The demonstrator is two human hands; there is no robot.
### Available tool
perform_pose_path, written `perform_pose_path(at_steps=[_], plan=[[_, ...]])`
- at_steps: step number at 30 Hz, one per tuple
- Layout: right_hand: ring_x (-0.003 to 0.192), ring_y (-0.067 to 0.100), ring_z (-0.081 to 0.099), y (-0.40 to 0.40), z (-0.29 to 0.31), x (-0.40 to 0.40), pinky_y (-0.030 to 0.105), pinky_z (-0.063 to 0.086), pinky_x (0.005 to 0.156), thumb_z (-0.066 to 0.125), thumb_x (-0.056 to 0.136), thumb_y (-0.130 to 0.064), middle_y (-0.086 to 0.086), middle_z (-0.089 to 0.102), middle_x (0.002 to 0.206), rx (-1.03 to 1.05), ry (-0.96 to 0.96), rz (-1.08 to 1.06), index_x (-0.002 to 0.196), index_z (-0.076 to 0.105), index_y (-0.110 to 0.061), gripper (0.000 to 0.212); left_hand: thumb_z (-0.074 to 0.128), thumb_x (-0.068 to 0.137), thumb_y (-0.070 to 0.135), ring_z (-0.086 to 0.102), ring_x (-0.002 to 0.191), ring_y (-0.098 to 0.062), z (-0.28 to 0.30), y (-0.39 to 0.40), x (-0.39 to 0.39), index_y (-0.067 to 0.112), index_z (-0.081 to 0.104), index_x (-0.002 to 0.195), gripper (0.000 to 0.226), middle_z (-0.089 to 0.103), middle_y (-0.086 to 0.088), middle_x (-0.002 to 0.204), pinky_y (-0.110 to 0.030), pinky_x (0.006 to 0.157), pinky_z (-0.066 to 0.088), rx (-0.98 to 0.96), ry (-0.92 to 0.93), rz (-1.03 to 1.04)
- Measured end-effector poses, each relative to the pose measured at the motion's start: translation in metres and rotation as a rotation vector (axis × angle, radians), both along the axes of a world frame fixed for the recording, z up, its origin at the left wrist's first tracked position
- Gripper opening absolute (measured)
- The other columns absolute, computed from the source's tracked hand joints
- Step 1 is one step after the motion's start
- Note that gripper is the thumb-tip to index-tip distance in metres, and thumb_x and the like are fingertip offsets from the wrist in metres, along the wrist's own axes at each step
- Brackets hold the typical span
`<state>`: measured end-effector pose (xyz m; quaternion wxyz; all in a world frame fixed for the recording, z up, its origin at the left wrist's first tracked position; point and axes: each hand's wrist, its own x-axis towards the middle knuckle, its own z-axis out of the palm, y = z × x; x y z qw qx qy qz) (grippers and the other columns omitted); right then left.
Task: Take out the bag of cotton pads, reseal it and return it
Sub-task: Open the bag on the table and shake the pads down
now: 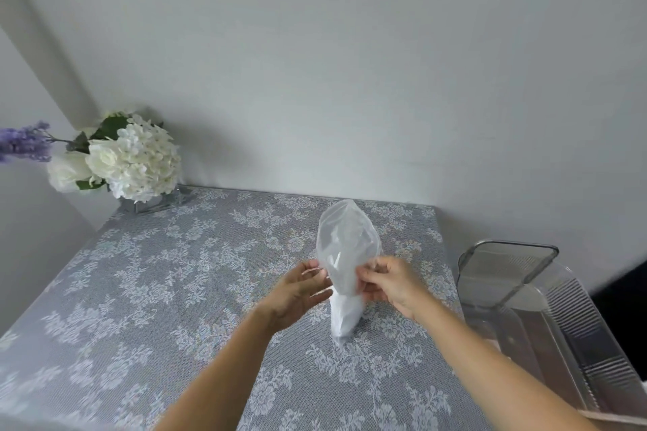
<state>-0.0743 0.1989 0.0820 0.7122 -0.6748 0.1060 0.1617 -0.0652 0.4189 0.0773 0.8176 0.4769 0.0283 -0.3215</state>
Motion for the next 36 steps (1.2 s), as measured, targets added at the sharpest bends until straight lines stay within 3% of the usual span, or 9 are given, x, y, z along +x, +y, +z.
perform_pose_path(at_steps=[3,10,13,15,18,23,27,32,36], plan=[[0.064,0.028,0.073,0.009,0.007,-0.002,0.035,0.061,0.050,0.076,0.075,-0.016,0.016,0.075,0.078,-0.093,-0.047,-0.078,0.086,0.068,-0.002,0.020,0.057,0.087,0.001,0.064,0.093,-0.030,0.009,-0.015,0.000,-0.005,0.049,0.117,0.031,0.063,-0.017,0.102,-0.040,0.089,0.057,0.061,-0.005,0.053],[0.051,0.019,0.067,0.021,0.017,-0.015,0.038,0.056,0.042,0.065,0.081,-0.012,0.004,0.065,0.068,-0.794,-0.304,-0.271,0.081,0.056,-0.012,0.009,0.069,0.076,-0.006,0.063,0.042,-0.014,0.032,-0.025,0.012,0.005,0.052,0.063,0.024,0.063,-0.010,0.054,-0.023,0.043,0.053,0.706,-0.175,0.542],[0.069,0.012,0.060,0.017,0.027,-0.003,0.026,0.049,0.049,0.074,0.071,-0.019,-0.001,0.061,0.093,-0.893,-0.292,-0.163,0.113,0.046,-0.020,0.050,0.071,0.079,0.007,0.063,0.059,-0.019,0.037,-0.025,0.013,0.006,0.053,0.071,0.020,0.064,-0.012,0.068,-0.030,0.057,0.058,0.696,-0.118,0.519],[0.102,0.017,0.053,0.012,0.034,0.015,0.027,0.048,0.078,0.077,0.068,-0.023,0.004,0.047,0.121,-0.839,-0.329,-0.096,0.131,0.035,-0.023,0.075,0.073,0.081,0.023,0.065,0.078,-0.025,0.039,-0.025,0.006,0.001,0.059,0.090,0.028,0.066,-0.013,0.086,-0.039,0.073,0.060,0.584,0.047,0.304],[0.122,0.024,0.044,0.012,0.047,0.050,0.030,0.036,0.097,0.071,0.079,-0.030,0.011,0.045,0.132,-0.889,-0.442,0.001,0.132,0.042,-0.019,0.062,0.070,0.084,0.023,0.068,0.082,-0.026,0.038,-0.031,-0.010,0.000,0.062,0.093,0.026,0.068,-0.011,0.087,-0.041,0.074,0.060,0.453,0.131,0.022],[0.072,0.018,0.054,0.028,0.068,0.082,0.028,0.041,0.067,0.063,0.086,-0.017,0.016,0.069,0.092,-1.018,-0.509,0.204,0.102,0.066,-0.004,0.021,0.058,0.088,-0.004,0.064,0.066,-0.021,0.045,-0.039,-0.011,-0.003,0.055,0.083,0.006,0.060,-0.014,0.074,-0.034,0.064,0.061,0.456,0.073,0.210],[0.059,0.024,0.053,0.020,0.078,0.083,0.032,0.042,0.053,0.051,0.081,0.000,0.016,0.056,0.062,-1.174,-0.499,0.039,0.055,0.044,-0.009,0.028,0.049,0.081,-0.013,0.061,0.056,-0.024,0.062,-0.003,-0.002,0.002,0.052,0.073,0.017,0.054,-0.012,0.070,-0.034,0.054,0.061,0.841,-0.163,0.282],[0.073,0.025,0.065,0.011,0.080,0.068,0.029,0.051,0.056,0.059,0.075,0.006,0.011,0.068,0.082,-1.228,-0.446,0.104,0.081,0.061,-0.004,0.012,0.043,0.077,-0.011,0.070,0.078,-0.037,0.090,0.035,0.017,0.011,0.044,0.062,0.027,0.066,-0.022,0.078,-0.043,0.072,0.060,1.451,-0.583,0.134],[0.073,0.021,0.063,0.008,0.086,0.059,0.028,0.056,0.068,0.061,0.075,0.013,0.007,0.066,0.080,-1.069,-0.541,0.307,0.081,0.065,-0.003,0.018,0.059,0.080,-0.014,0.067,0.059,-0.028,0.100,0.039,0.033,0.005,0.050,0.074,0.022,0.061,-0.013,0.067,-0.034,0.057,0.060,1.327,-0.442,-0.100]])
